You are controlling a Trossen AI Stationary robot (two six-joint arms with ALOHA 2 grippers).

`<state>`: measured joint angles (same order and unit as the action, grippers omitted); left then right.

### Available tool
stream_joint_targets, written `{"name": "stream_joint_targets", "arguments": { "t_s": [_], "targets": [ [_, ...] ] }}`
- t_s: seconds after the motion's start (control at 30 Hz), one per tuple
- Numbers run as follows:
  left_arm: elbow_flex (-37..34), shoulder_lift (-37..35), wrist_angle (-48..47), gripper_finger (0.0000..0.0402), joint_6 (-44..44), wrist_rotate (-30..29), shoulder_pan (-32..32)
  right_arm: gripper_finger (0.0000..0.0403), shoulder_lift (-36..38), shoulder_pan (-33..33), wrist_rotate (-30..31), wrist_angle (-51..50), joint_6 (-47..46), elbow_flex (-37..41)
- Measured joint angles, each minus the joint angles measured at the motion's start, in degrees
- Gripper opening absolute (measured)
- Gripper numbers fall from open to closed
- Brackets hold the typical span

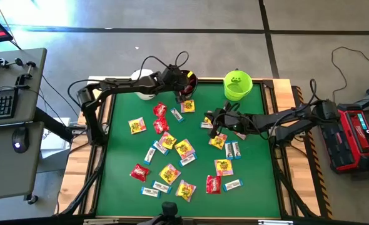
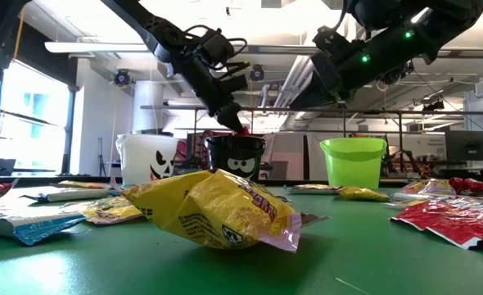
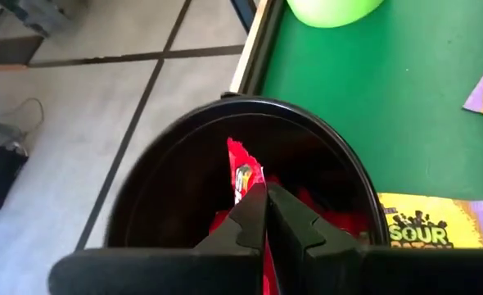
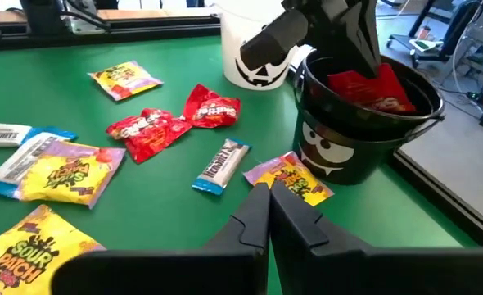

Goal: Sort candy by brand, put in halloween buckets
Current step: Put the red candy into the black bucket

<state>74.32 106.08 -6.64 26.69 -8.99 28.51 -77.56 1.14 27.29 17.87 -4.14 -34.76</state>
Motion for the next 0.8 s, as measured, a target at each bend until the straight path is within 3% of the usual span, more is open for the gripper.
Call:
{"name": "stream_joint_targets", "arguments": {
  "t_s": [0.27,0.53,0.8],
  "targets": [
    [0.04,0.04,-1.29,0.003,-0.94,1.22,-0.02,0.0016,0.0,0.78,-0.61,-1.78,-2.06,0.0],
    [0.04,-1.75,-1.06,0.0107,-5.64,2.32,-1.22,0.01,0.0,0.78,-0.76,-2.08,-2.95,0.0],
    [-8.1,-9.81,11.33,0.0117,-8.99,3.78,-5.2,0.0158,0.0,0.78,-1.37,-2.21,-3.37,0.0]
  ]
}}
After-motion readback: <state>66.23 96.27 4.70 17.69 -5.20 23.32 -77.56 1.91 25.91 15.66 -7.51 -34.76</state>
